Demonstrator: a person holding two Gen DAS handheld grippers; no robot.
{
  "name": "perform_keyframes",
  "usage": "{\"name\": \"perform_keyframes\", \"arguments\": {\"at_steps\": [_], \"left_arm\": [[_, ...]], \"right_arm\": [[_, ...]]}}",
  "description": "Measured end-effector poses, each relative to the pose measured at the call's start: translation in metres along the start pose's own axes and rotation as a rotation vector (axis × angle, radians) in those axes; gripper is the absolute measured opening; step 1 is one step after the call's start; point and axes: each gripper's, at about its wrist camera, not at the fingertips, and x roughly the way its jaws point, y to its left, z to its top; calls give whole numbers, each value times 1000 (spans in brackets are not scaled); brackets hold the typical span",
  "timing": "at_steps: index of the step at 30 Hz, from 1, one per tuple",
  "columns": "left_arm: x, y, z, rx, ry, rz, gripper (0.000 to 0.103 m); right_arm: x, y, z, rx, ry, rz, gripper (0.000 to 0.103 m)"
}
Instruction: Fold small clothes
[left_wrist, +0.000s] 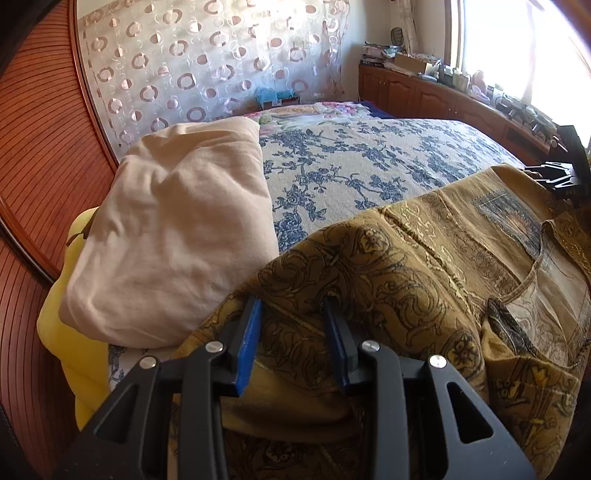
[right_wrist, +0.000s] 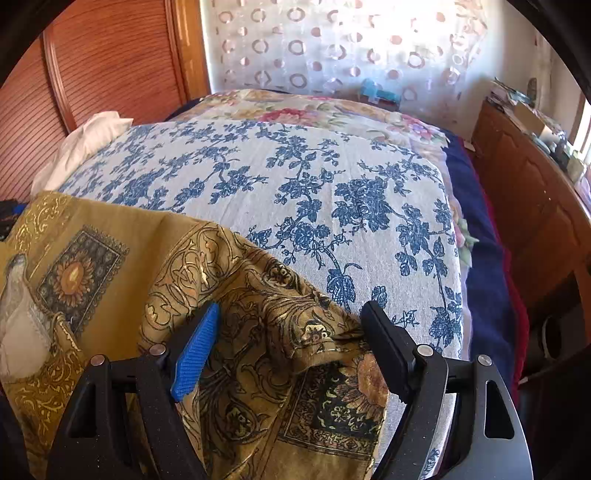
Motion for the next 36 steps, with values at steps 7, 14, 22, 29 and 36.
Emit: {"name": "perform_keyframes", "arguments": {"at_steps": [7,14,22,29,36], "left_arm": [[-19,15,-4,3,-30,71,33],[0,31,-7,-16,28,111,33],[-2,51,-15,-138,46,8,33],[-12,41,-23,-102,67,-14,6],[-66,23,-14,-104,-101,-20,0]], "right_arm": [[1,-1,-2,2,-13,-3,81],[1,-1,-2,2,-13,-3,81],[0,-1,-2,-2,-15,-5,76],[-10,12,-4,-42,-4,89,7],[-44,38,-4,-122,-102,27,3]]}}
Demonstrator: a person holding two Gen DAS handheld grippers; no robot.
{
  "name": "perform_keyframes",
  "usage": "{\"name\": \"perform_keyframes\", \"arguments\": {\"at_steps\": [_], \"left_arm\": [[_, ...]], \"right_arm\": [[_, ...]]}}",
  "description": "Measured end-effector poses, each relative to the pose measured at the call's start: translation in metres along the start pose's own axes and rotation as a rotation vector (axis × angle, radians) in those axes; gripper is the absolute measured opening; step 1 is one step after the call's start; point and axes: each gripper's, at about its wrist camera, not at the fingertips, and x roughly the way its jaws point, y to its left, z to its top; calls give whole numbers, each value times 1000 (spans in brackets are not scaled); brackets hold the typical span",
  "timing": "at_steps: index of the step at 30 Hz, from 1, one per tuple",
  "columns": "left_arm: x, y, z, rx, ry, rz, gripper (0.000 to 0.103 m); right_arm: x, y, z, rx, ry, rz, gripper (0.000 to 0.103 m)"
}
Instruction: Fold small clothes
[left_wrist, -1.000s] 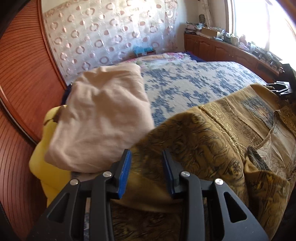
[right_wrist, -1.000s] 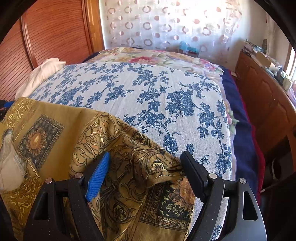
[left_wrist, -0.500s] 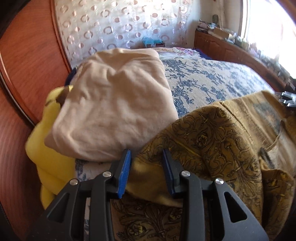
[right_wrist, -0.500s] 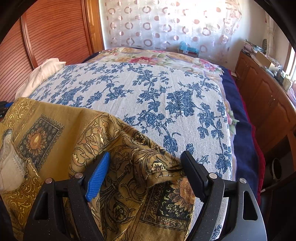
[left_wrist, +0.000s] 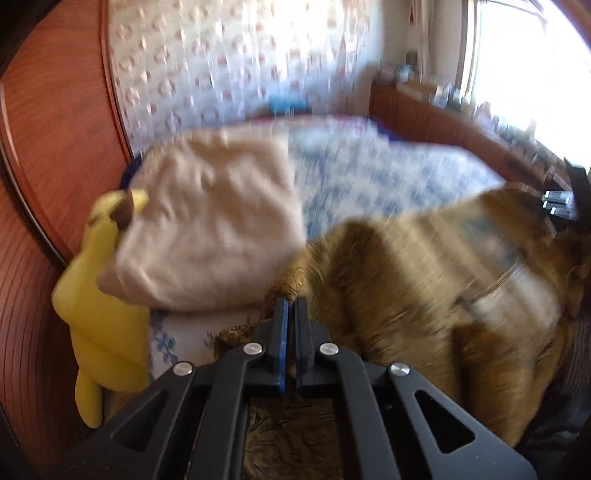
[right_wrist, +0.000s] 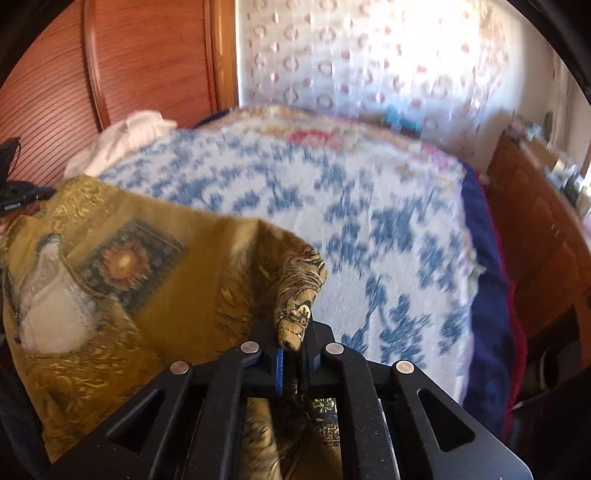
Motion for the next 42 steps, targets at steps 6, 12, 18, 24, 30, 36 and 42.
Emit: {"name": "perform_keyframes", "arguments": {"at_steps": [6,12,18,24,30,36,42], "left_arm": [[-83,-19,40,11,-224,-35,0],[-142,-18,86,3,-381,-83,0],[-161,6,149,-29,-462,-42,0],[-66,35,197,-43,-327,100,4],[20,33,165,-22,-140,74,18],[41,1,116,37,-37,50,24],[40,-39,66,60,15,-42,25]], "right_arm": [[-83,13,30,-46,-182,-46,3],[-165,26,70,-103,-317,-91,3],[-222,17,122,-98,-428,-152,3],[-146,-30,179,-21,-266,-291,6],[-18,-70,164,92,-28,-328,69],[22,-62,113,99,42,-234,69],[13,-31,56,98,45,-137,69]]}}
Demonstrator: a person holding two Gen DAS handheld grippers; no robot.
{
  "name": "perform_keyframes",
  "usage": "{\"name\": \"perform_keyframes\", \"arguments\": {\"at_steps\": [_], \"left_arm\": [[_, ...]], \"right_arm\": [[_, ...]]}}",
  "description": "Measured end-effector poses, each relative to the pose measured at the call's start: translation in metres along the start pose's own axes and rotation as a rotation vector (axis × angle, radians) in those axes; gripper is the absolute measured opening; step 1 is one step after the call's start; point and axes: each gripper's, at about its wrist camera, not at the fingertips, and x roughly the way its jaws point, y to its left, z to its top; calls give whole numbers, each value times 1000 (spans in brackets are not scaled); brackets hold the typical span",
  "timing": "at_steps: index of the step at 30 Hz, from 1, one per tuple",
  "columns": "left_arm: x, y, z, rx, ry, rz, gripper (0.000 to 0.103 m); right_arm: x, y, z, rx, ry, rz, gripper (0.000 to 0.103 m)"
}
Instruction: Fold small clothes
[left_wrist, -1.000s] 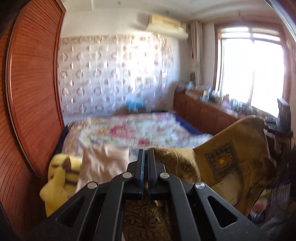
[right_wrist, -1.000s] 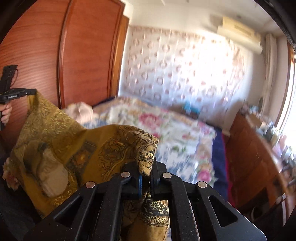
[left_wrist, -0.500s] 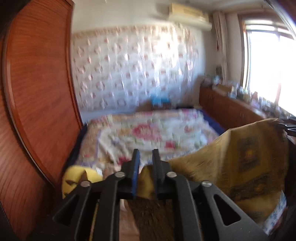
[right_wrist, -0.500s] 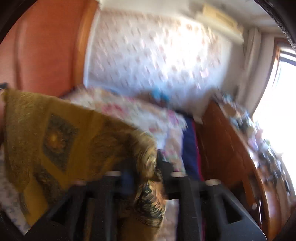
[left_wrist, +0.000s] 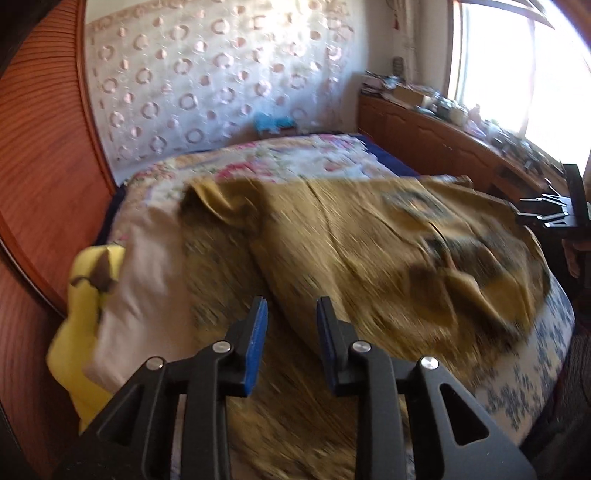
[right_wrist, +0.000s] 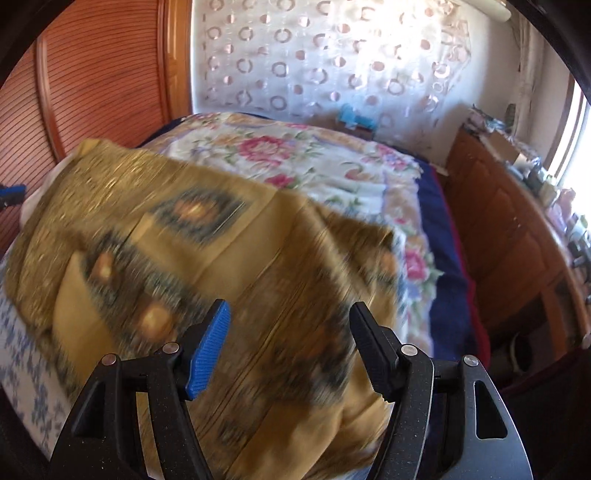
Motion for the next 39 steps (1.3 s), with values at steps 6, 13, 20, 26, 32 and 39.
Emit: {"name": "perform_keyframes", "arguments": {"at_steps": [6,13,20,26,32,39], "left_arm": [[8,-34,-35,-8,43,-65,25],[31,-41,-53,-39,94,-63,25],[31,-42,-58,-52,73,-49,26],[27,-31,-62,-89,91,-143,3],[-10,-9,-54,-128,-15,-125,0],[-31,13,-60,-141,-30,-80,0]], "right_arm": [[-23,6,-46,78,-28,58,69],[-40,3,-78,130,-15,53,69],[-27,3,-92,150,19,112,23],[-35,2,-84,132,-54,134,2],[-61,-16,-72,161,-155,78,1],[-51,-30,-79,202,-77,45,1]]}}
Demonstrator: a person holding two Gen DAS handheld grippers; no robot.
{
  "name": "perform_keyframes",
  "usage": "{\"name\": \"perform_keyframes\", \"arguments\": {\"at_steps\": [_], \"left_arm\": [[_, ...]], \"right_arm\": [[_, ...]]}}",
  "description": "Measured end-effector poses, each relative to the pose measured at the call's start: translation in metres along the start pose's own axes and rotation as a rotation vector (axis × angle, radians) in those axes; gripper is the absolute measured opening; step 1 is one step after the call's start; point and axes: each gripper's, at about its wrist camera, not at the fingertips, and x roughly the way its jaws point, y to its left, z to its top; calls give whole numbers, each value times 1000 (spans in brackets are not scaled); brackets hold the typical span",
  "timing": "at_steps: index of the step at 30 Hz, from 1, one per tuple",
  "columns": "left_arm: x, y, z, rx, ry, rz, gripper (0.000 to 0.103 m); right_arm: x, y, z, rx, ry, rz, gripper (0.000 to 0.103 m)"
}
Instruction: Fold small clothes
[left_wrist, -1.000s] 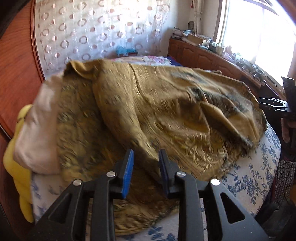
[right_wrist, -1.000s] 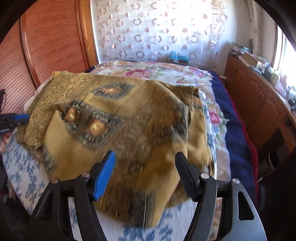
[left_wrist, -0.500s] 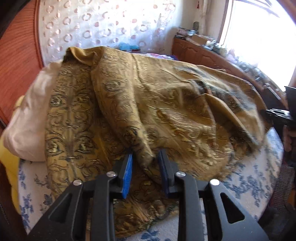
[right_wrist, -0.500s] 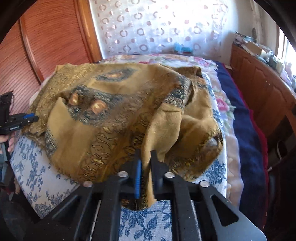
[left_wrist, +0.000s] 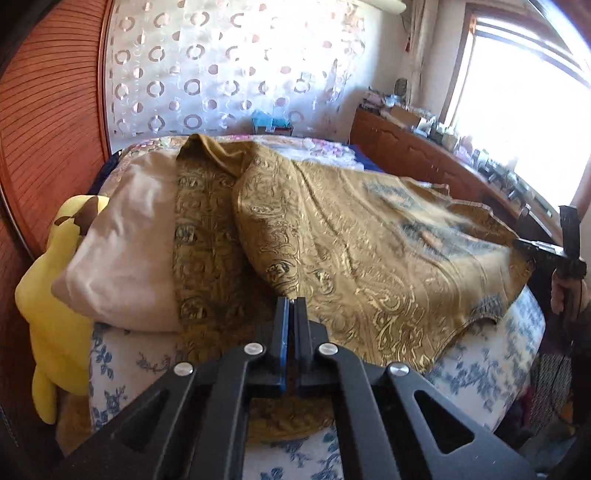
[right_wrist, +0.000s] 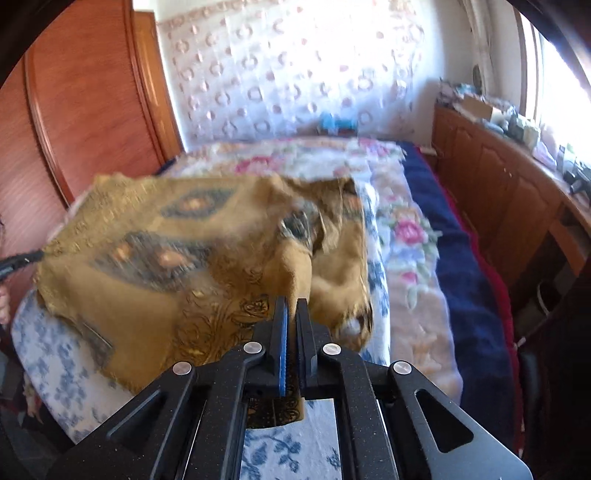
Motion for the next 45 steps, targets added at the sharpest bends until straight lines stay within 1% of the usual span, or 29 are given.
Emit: {"name": "perform_keyframes", "arguments": {"at_steps": [1,3,5,6,7,10,13,16,20,21,26,29,32,36,38,39,43,45], "left_arm": [[1,1,-3,3,9,14,0],[4,0,-5,5,19,17,4],[6,-2,-7,10,23,36,10],[7,-3,-8,16,22,43,12],[7,-3,-9,24,19,47,13],[12,-9,-12,33,31,51,15],[21,-9,-15,38,48,78,15],[29,-7,-20,32,71,81,15],[38,-6,-24,24,97,89,16],[37,-7,-25,30,86,92,17],[39,-11,-26,36,82,97,21],[39,-12,-28,38,78,103,22],[39,-11,-28,33,75,100,22],[39,-11,-27,33,74,101,23],[39,-11,-28,40,75,109,23],[39,-12,-28,44,75,113,23],[39,-13,-29,55,81,111,24],[35,-13,-28,64,97,123,26]], "right_arm": [[1,0,-2,-1,5,-4,2],[3,1,-6,0,11,-39,13],[1,0,-7,11,-4,-61,55],[-1,-1,-7,19,-18,-56,60],[-2,-1,-7,25,-27,-50,64],[0,-3,-5,24,-27,-77,70],[8,-8,-5,38,-7,-75,71],[19,-15,-6,56,22,-89,71],[31,-21,-10,94,51,-75,71],[33,-21,-10,93,57,-76,71],[39,-15,-13,77,77,-76,72],[40,-11,-13,70,73,-87,72],[31,-10,-11,70,40,-110,72],[9,7,-5,47,-30,-110,73],[1,17,-2,28,-56,-97,82],[-3,25,-1,13,-68,-76,83],[-2,60,0,-51,-68,-13,84],[4,75,-3,-80,-55,14,84]]}}
